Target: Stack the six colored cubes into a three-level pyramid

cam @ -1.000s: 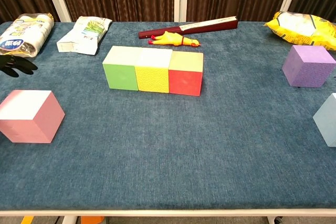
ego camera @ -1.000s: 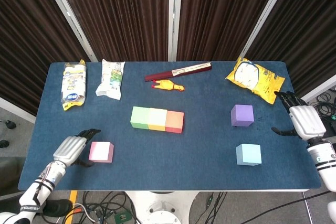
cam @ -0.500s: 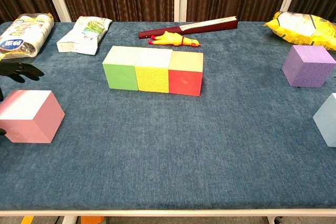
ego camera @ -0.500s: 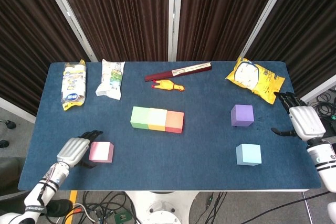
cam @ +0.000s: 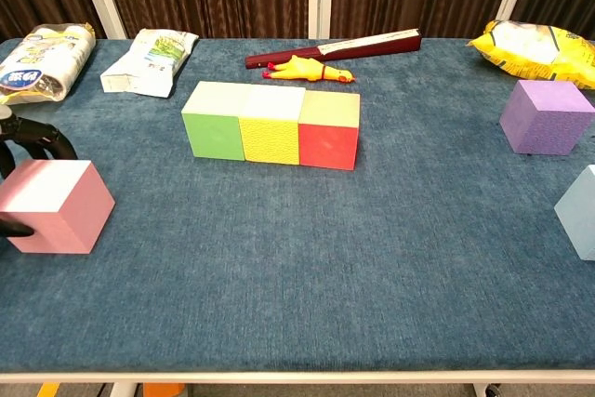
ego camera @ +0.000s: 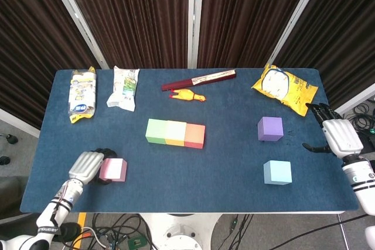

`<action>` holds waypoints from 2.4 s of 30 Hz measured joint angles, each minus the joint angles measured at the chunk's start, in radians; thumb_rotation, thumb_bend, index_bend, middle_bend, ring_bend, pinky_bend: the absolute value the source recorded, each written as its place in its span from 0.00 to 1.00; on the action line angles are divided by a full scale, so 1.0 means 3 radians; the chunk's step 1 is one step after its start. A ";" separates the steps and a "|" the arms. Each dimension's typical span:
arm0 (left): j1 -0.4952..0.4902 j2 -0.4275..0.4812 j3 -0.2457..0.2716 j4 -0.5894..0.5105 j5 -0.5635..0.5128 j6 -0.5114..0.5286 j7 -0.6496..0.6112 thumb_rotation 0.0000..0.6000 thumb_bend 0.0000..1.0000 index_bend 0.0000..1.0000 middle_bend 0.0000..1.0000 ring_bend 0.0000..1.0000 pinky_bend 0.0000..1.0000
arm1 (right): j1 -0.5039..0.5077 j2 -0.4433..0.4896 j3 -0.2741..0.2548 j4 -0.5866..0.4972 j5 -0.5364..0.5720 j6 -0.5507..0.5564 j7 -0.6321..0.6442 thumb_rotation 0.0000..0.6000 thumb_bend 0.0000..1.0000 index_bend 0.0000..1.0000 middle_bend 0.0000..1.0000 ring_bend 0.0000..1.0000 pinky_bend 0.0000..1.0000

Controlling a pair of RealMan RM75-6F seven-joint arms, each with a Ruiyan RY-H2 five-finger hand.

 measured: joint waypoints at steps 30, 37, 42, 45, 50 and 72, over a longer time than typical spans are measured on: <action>-0.1401 0.0365 -0.0970 0.0049 -0.0543 -0.1096 -0.0274 1.00 0.24 0.43 0.43 0.40 0.58 | -0.0116 0.0234 0.0058 -0.0300 0.0048 0.0196 -0.0146 1.00 0.07 0.00 0.09 0.05 0.19; -0.1775 0.0132 -0.0962 0.0277 -0.1068 -0.1087 0.0106 1.00 0.24 0.42 0.43 0.40 0.58 | -0.0152 0.0263 0.0058 -0.0310 0.0057 0.0218 -0.0129 1.00 0.07 0.00 0.09 0.05 0.19; -0.1963 -0.0035 -0.0873 0.0395 -0.1445 -0.0988 0.0319 1.00 0.24 0.42 0.42 0.40 0.58 | -0.0154 0.0256 0.0057 -0.0294 0.0046 0.0213 -0.0115 1.00 0.07 0.00 0.09 0.05 0.19; -0.2044 -0.0108 -0.0817 0.0453 -0.1595 -0.0938 0.0415 1.00 0.23 0.42 0.42 0.40 0.58 | -0.0159 0.0244 0.0055 -0.0284 0.0037 0.0220 -0.0102 1.00 0.07 0.00 0.09 0.05 0.19; -0.2145 -0.0171 -0.0781 0.0491 -0.1808 -0.0866 0.0487 1.00 0.23 0.42 0.42 0.40 0.58 | -0.0170 0.0241 0.0052 -0.0276 0.0034 0.0223 -0.0093 1.00 0.07 0.00 0.09 0.05 0.19; -0.2428 -0.0292 -0.0670 0.0418 -0.2370 -0.0610 0.0794 1.00 0.23 0.42 0.42 0.40 0.58 | -0.0209 0.0231 0.0041 -0.0217 0.0014 0.0237 -0.0016 1.00 0.07 0.00 0.09 0.05 0.19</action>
